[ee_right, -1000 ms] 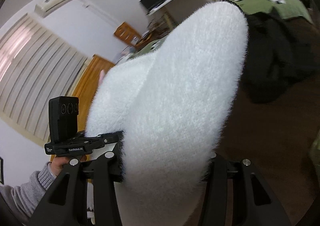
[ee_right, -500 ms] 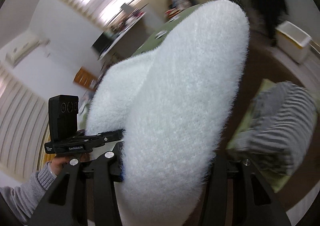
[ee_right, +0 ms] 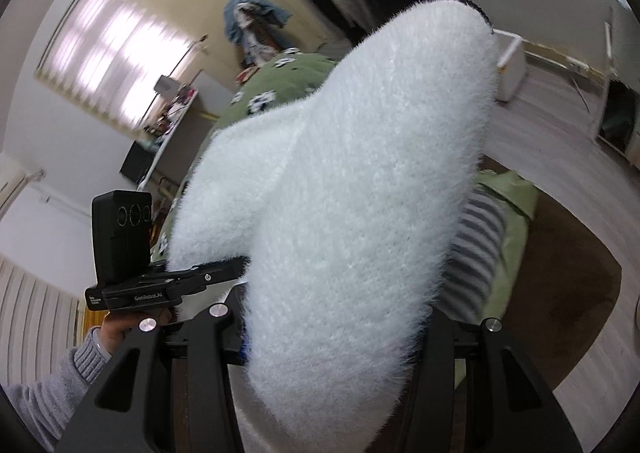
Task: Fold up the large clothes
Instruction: 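Carry the folded cardigan with both tools toward the stack of clothes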
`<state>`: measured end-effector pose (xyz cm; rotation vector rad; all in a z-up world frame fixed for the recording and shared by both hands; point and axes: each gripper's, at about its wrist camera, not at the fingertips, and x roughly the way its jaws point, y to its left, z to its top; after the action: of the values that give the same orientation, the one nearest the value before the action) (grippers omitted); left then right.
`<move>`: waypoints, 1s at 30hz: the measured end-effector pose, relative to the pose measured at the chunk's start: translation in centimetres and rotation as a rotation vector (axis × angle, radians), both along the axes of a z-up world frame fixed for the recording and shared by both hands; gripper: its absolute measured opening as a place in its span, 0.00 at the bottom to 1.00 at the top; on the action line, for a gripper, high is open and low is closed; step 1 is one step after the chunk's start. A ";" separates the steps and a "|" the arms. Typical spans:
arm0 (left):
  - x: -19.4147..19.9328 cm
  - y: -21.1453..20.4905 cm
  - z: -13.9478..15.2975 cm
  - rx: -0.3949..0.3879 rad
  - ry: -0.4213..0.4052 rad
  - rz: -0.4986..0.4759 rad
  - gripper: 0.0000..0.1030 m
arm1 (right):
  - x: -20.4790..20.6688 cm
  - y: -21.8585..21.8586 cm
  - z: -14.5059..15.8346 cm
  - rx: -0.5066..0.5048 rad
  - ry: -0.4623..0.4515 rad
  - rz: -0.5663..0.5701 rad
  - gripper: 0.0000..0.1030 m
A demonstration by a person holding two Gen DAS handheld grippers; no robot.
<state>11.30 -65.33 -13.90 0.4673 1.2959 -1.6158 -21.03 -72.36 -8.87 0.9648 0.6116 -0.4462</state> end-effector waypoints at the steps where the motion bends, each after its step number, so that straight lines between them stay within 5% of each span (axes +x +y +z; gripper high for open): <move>1: 0.0 -0.5 -0.8 0.010 0.003 -0.004 0.45 | -0.3 -0.5 -1.1 0.015 0.005 -0.010 0.46; 12: 2.8 -0.9 -10.9 0.096 0.038 0.040 0.47 | 0.9 -3.1 -11.3 0.079 0.054 -0.009 0.47; 22: 2.4 -2.2 -13.5 0.100 0.041 0.046 0.66 | 1.2 -4.0 -13.5 0.095 0.037 -0.028 0.52; 30: 2.2 -2.5 -13.8 0.092 0.036 0.046 0.67 | 1.1 -3.9 -13.1 0.094 0.034 -0.042 0.52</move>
<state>13.53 -67.81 -27.71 0.4631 1.4024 -1.5372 -19.90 -76.30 -22.01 1.0626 0.6485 -0.4757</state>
